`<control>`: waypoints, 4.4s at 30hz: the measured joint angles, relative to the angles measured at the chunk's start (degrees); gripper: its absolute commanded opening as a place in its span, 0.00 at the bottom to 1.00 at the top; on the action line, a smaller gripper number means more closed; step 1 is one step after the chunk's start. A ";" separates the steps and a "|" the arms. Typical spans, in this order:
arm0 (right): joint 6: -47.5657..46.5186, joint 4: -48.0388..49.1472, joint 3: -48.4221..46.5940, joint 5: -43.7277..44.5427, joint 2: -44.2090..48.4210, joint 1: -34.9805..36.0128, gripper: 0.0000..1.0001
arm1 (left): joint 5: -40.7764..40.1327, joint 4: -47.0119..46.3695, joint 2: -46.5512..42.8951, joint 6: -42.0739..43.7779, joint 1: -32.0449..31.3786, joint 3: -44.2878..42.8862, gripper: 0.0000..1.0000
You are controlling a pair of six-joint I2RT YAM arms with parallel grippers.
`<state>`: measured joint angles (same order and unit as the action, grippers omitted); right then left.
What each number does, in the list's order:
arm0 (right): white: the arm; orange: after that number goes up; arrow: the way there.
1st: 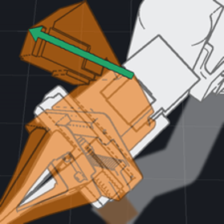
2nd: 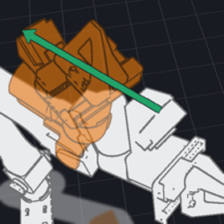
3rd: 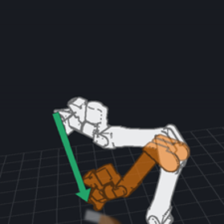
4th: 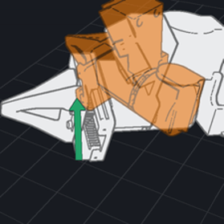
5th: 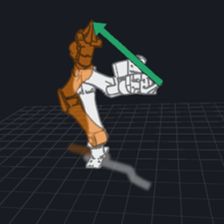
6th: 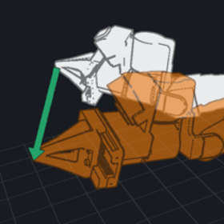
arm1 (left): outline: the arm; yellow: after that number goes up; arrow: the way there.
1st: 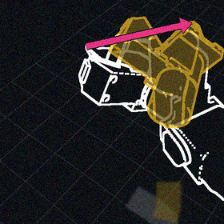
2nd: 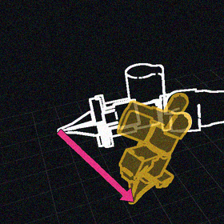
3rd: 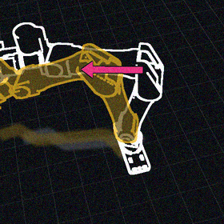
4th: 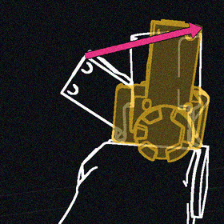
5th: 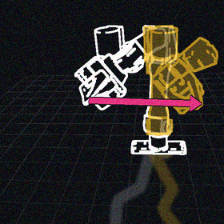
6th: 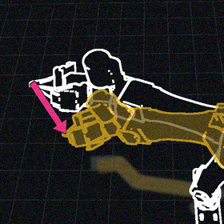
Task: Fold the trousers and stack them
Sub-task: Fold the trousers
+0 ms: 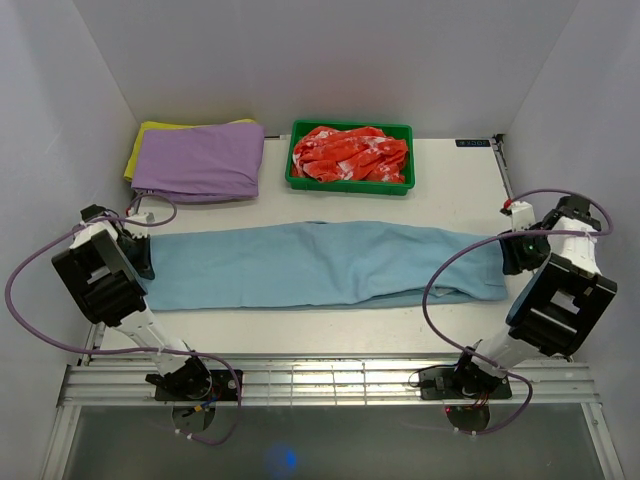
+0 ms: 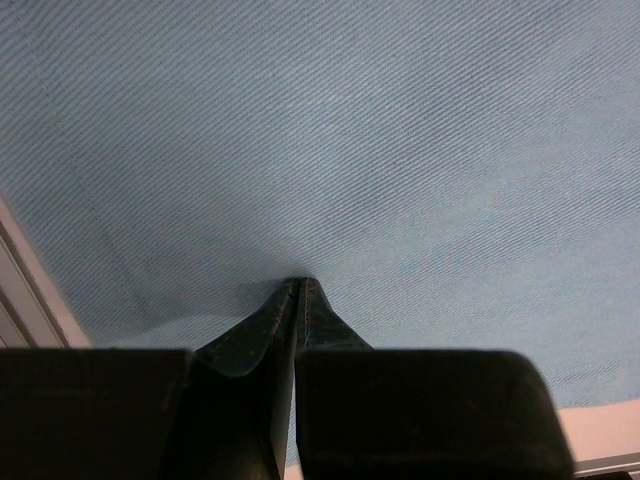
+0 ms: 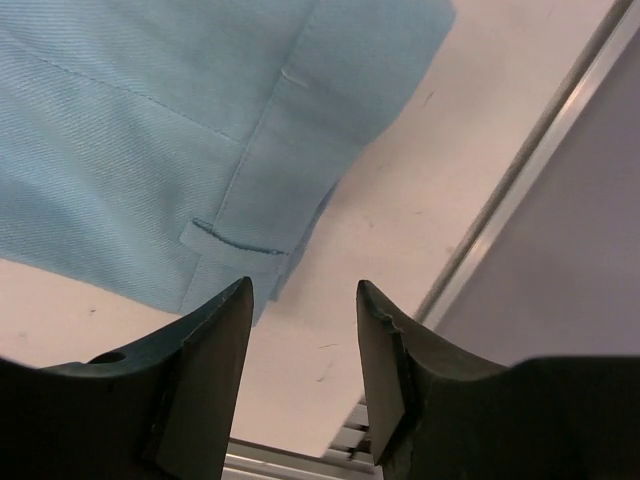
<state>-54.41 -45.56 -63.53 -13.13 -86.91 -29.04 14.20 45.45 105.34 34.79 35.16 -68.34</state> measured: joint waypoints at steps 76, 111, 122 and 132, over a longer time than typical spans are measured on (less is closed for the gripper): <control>7.65 -3.58 13.66 -12.63 -0.35 31.41 0.28 | 31.21 1.90 -19.34 -8.33 -30.45 6.16 0.46; 30.14 15.78 -16.65 -23.32 -21.68 33.90 0.56 | 20.90 -23.28 21.84 -21.49 -67.10 -27.34 0.05; 35.23 18.38 -18.29 -25.49 -22.67 35.45 0.49 | 9.16 -35.91 7.21 -11.04 -73.53 -5.90 0.00; 37.57 21.11 -9.97 -24.85 -18.75 42.40 0.41 | -11.80 -56.43 2.05 4.87 -85.26 12.37 0.00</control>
<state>-16.84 -24.45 -73.49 -37.98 -105.67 13.37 2.39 -10.98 107.39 39.66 -50.11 -55.96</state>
